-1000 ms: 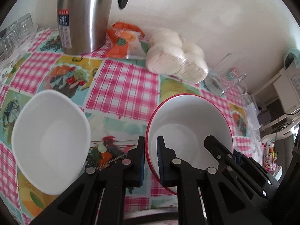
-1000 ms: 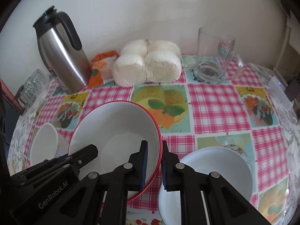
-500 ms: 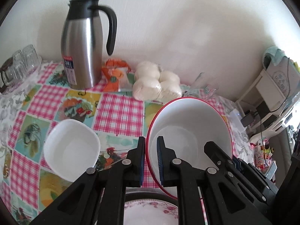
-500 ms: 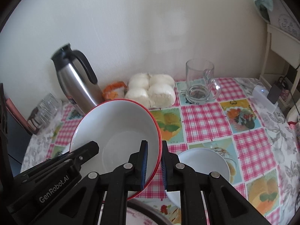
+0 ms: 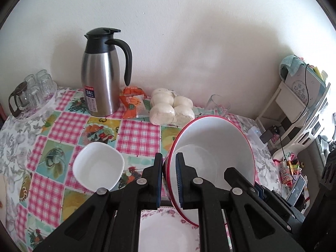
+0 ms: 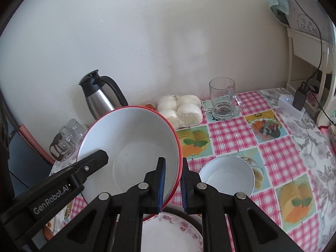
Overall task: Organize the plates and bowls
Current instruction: 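Lift the red-rimmed bowl with both tools toward the steel basin, then lower the red-rimmed bowl onto the floral plate inside the basin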
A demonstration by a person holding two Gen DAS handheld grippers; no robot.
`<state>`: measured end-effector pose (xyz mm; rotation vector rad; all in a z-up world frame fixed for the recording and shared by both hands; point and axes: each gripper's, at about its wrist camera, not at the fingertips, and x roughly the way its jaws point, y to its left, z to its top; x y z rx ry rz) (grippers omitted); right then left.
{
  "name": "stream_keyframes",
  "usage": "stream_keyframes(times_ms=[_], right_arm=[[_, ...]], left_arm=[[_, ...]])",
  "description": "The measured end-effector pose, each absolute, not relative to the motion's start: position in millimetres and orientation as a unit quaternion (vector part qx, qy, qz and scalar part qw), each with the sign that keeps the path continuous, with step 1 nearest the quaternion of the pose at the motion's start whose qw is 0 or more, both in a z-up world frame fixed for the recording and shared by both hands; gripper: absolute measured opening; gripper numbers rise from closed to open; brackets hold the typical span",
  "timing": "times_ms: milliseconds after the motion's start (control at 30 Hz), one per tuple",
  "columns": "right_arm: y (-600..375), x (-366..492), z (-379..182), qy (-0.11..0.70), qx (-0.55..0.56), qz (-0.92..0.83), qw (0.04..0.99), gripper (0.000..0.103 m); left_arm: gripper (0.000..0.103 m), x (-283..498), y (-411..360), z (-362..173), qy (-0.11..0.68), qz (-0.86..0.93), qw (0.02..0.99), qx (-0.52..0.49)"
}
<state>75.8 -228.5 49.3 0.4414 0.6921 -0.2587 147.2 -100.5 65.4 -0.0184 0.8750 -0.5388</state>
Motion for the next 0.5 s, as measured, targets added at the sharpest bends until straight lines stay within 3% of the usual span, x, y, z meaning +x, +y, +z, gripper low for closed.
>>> stream_keyframes(times_ms=[500], right_arm=[[-202,43,47,0.339,0.223,-0.121,0.906,0.014]], left_arm=[[0.013,119,-76,60,0.429,-0.253,0.867,-0.007]])
